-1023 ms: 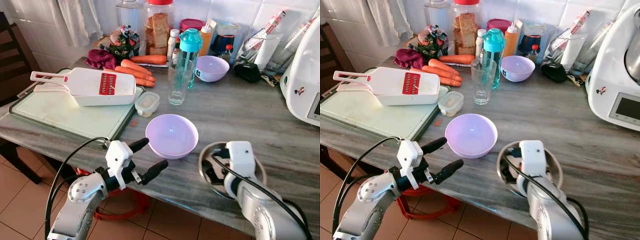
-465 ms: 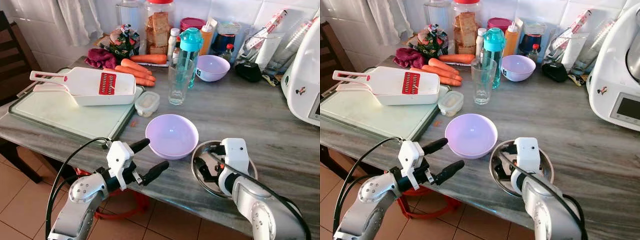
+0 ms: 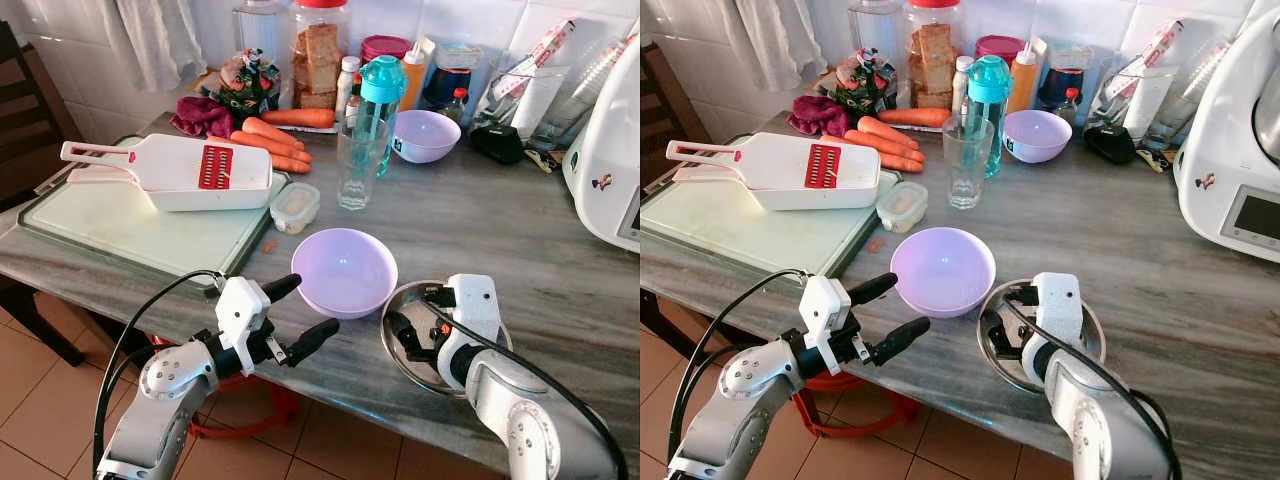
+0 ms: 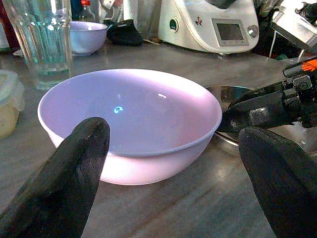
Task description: Setting the table
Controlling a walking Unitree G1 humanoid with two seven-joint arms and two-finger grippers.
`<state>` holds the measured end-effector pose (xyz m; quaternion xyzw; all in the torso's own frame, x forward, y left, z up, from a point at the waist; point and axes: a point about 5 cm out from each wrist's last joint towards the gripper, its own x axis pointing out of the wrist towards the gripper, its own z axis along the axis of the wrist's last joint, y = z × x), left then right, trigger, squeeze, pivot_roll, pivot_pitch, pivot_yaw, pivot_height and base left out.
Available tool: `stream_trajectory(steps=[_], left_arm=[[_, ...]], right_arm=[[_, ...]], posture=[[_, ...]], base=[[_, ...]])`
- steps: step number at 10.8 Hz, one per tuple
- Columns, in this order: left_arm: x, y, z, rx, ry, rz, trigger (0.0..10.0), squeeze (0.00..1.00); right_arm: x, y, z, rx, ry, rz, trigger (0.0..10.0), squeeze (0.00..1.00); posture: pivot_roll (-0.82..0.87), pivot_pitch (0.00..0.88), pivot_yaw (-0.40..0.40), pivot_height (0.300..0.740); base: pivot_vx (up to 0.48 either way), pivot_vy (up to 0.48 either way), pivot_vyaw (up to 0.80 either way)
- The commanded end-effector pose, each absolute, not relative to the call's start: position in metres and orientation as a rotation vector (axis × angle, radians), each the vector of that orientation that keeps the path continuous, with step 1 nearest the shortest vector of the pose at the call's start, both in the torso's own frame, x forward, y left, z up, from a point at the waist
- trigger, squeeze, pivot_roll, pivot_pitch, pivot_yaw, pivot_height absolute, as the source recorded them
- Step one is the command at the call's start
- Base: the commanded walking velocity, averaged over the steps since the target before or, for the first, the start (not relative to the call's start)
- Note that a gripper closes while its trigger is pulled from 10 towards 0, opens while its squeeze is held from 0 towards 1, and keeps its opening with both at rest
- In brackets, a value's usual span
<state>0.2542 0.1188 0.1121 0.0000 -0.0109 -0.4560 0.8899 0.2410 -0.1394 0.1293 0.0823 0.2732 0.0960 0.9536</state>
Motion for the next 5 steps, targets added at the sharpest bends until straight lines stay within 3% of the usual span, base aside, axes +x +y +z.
stream_trajectory(steps=[1,5], left_arm=[[0.2547,0.1168,0.1182,0.018,-0.035,-0.96,10.0,0.0],[0.2527,0.1183,0.117,0.022,-0.029,-0.958,10.0,0.0]], right_arm=[[0.243,-0.1356,0.1296,0.195,0.56,0.229,10.0,0.0],[0.2429,-0.1364,0.1286,0.225,0.558,0.25,10.0,0.0]], posture=[[0.02,0.067,-0.038,0.74],[0.03,0.065,-0.036,0.74]], base=[[0.0,0.0,0.0],[0.0,0.0,0.0]])
